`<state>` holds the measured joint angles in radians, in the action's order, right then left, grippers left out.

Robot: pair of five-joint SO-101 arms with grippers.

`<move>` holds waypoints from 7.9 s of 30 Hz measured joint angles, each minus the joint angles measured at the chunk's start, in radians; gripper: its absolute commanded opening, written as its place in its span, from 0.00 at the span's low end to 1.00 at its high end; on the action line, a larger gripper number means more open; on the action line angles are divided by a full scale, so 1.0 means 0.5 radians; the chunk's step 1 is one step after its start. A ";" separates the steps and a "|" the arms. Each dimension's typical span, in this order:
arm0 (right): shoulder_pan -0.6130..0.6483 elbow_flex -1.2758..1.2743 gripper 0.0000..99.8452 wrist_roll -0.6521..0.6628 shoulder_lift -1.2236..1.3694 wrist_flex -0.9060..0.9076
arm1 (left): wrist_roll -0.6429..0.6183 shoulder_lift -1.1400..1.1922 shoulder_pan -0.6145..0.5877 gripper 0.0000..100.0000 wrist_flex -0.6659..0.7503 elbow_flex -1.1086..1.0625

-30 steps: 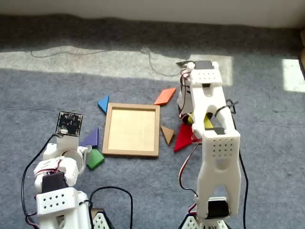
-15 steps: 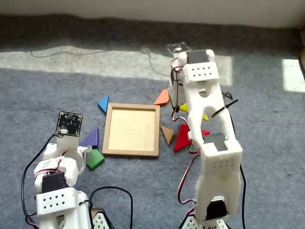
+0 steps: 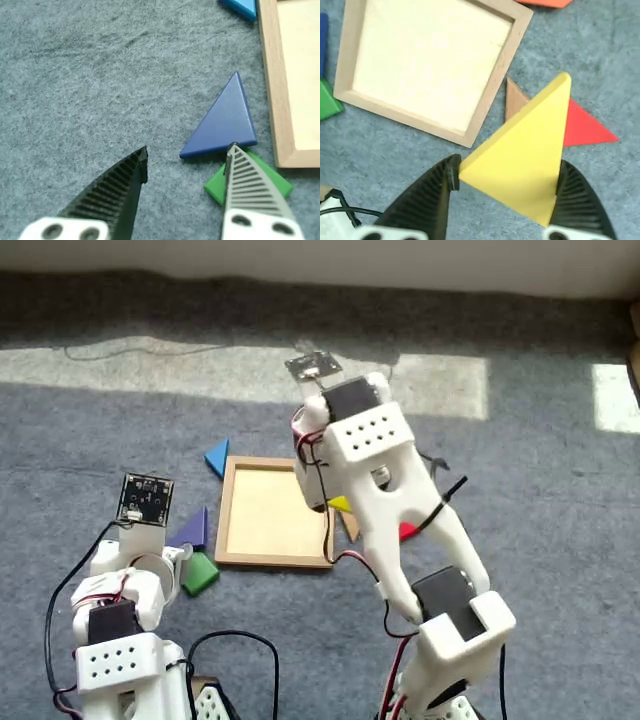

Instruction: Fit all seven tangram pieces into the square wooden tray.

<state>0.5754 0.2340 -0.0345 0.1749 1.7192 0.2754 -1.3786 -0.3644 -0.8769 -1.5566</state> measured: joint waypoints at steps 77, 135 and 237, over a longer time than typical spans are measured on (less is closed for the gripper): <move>0.215 -0.586 0.02 -0.476 0.221 -0.807 | 0.000 0.000 0.003 0.26 0.043 -0.043; 0.061 -0.991 0.02 0.341 0.074 -0.924 | 0.000 0.000 0.003 0.26 0.049 -0.043; -0.491 -1.209 0.02 -0.417 -0.985 -1.215 | 0.000 0.000 0.003 0.26 0.049 -0.043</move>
<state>0.3299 -0.3705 -0.2432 -0.3176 1.1116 0.2754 -1.3786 -0.3629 -0.8523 -1.5781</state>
